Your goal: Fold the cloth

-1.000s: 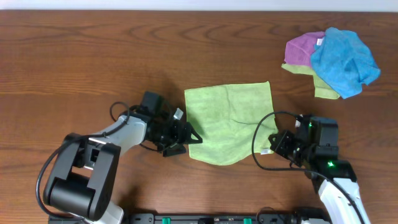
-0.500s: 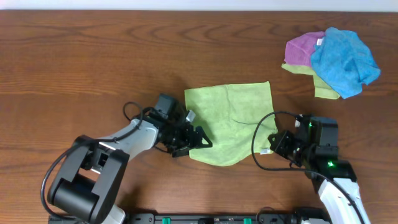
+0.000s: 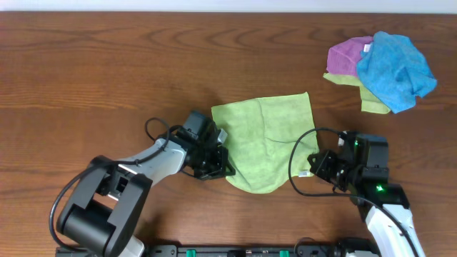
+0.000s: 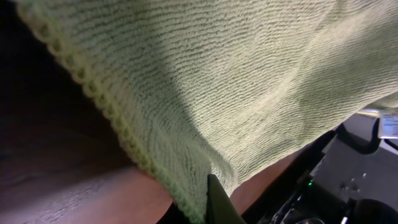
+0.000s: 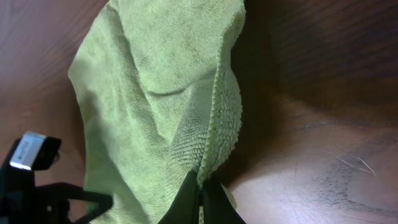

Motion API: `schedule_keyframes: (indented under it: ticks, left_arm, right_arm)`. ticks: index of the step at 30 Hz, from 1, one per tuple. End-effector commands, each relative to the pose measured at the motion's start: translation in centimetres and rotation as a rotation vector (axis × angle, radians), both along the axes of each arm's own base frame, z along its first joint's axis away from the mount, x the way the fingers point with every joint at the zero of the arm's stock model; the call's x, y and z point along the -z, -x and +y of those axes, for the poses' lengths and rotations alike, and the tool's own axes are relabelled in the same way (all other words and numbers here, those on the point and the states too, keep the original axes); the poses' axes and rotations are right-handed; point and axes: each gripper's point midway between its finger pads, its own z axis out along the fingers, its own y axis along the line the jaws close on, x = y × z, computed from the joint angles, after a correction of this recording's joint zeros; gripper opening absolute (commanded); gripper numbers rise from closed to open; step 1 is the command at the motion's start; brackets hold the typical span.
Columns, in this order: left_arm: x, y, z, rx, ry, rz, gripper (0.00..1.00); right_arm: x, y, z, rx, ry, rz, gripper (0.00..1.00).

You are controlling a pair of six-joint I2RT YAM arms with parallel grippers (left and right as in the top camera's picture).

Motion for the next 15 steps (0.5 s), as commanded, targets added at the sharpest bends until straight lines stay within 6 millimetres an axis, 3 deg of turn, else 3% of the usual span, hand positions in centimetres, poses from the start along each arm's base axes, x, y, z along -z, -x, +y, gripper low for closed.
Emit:
schedule_keyframes:
  ticks: [1,10,15]
  left_arm:
    - [-0.6,-0.3,0.6,-0.008,0.052,0.013,0.06]
    - [-4.0,-3.6,3.3,-0.123,0.12,-0.066,0.06]
    - [-6.2,-6.6,2.9,-0.225,0.184,-0.13,0.06]
  right_arm:
    - [-0.4,-0.2,0.0,-0.041,0.024,-0.025,0.01]
    - [-0.3,-0.7,-0.9,-0.039,0.092,-0.053,0.01]
    - [-1.2,-2.4,-0.9,-0.035,0.096,-0.13,0.01]
